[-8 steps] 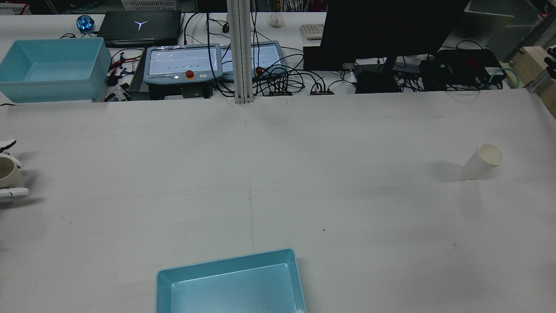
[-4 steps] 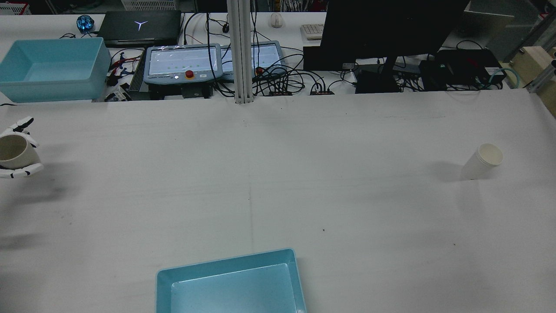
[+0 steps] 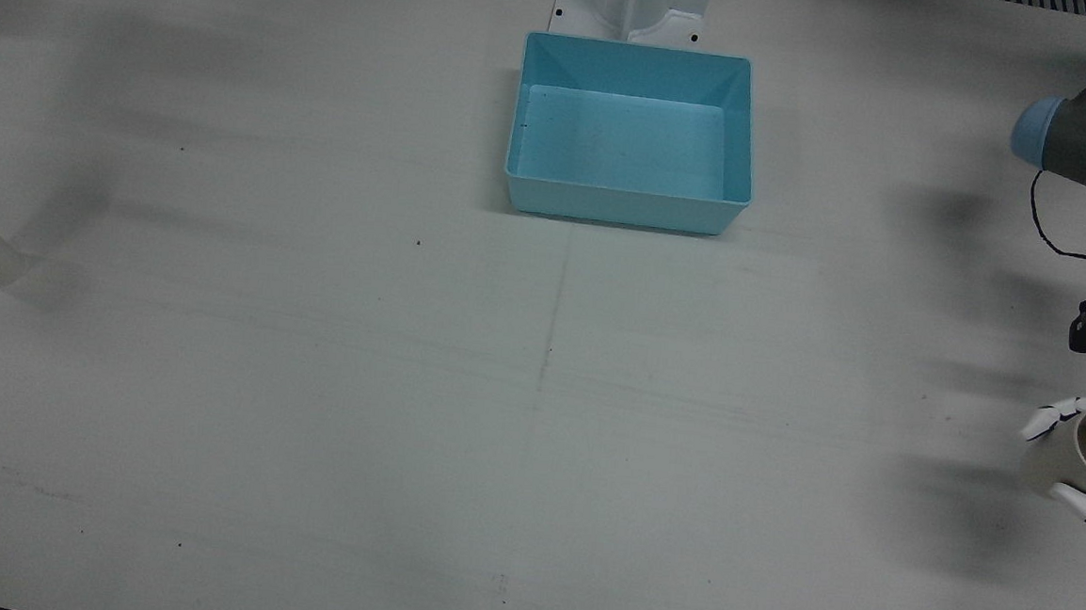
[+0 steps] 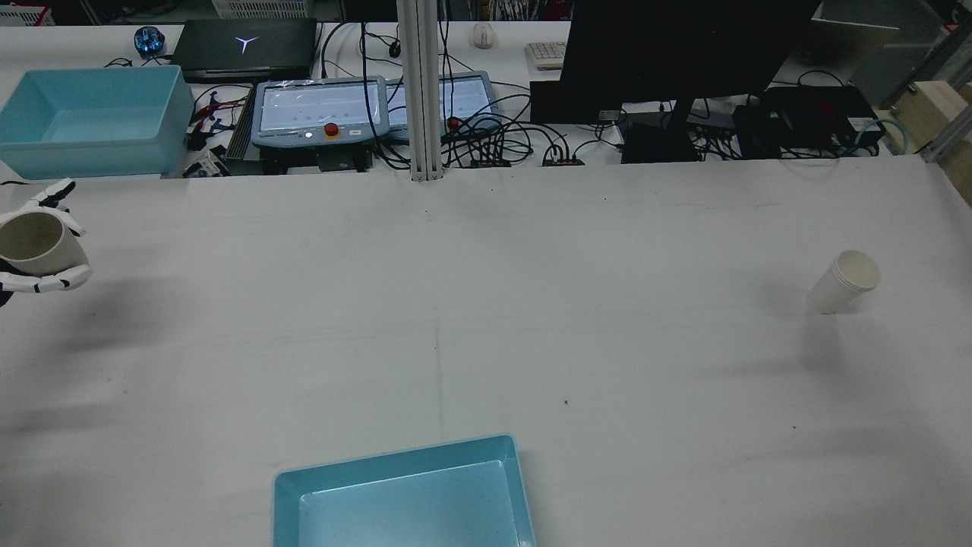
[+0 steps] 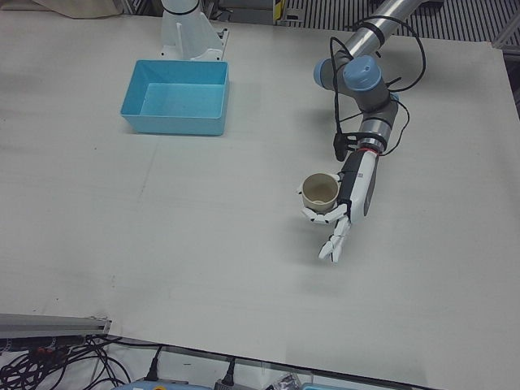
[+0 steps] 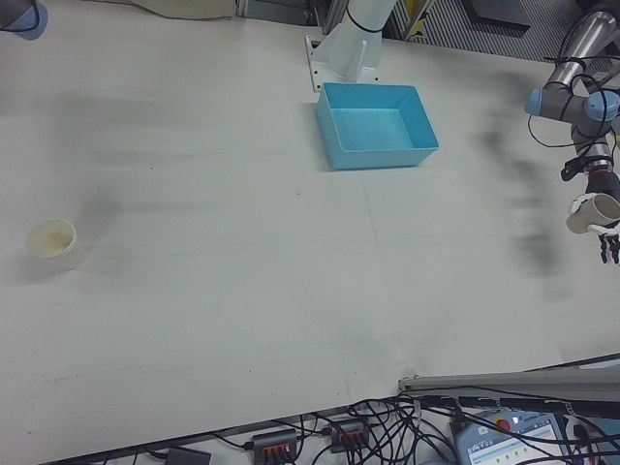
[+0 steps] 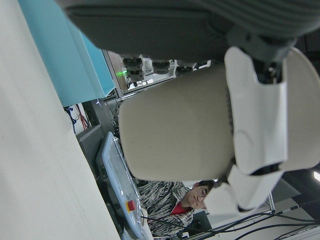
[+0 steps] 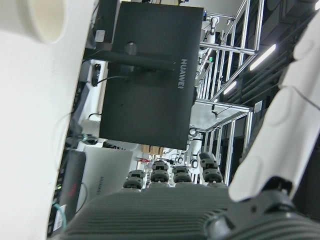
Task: Pour water
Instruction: 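Lift the white paper cup off the table with the left hand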
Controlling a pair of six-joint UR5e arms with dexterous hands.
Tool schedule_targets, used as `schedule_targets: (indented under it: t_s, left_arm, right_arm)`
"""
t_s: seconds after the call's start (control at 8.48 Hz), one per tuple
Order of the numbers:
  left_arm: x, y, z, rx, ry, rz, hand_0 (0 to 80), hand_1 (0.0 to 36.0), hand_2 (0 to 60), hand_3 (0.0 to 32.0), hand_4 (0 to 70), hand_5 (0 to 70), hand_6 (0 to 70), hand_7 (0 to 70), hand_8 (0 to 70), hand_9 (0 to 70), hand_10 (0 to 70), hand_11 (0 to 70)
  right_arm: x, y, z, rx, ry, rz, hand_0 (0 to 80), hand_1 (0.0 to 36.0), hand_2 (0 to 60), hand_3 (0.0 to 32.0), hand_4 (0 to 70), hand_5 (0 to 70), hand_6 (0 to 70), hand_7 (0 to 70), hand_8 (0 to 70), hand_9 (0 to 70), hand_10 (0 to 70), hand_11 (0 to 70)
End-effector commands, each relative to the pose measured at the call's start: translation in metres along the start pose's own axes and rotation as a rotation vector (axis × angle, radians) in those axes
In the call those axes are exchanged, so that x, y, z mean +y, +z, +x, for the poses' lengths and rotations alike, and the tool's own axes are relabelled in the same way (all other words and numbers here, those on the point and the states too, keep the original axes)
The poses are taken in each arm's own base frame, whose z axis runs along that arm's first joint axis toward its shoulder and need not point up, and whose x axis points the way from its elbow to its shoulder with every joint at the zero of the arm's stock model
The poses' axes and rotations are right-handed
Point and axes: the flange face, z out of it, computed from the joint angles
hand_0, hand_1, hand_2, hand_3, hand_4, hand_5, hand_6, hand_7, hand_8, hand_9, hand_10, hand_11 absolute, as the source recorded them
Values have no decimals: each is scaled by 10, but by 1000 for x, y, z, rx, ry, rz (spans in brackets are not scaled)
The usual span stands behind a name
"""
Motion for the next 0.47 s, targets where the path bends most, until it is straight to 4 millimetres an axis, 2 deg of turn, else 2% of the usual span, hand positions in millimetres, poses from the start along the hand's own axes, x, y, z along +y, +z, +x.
schedule_targets:
  t_s: [0.0,0.12,0.24,0.35]
  left_arm:
    - [10,9,-2,2,-2,-4,575,360,600,0,547,700,93,105,47,21,47,91]
    - [11,9,-2,3,-5,-5,572,360,600,0,546,700,93,104,47,21,49,92]
    - [12,10,-2,5,-6,-7,572,360,600,0,544,700,93,104,46,21,48,92]
    - [13,10,-1,6,-9,-9,574,360,600,0,541,700,92,103,46,21,48,92]
  right_arm:
    - [-121,-46,33,57,1,75,509,109,0,0,195,194,70,118,88,91,37,65]
    - [-125,-50,34,62,-8,87,517,115,0,0,215,205,74,128,89,93,36,63]
    - [-119,-32,35,62,-39,73,514,113,0,0,209,201,71,127,87,91,35,62]
    - [-112,-6,30,54,-94,69,520,125,0,0,137,176,61,115,78,82,23,47]
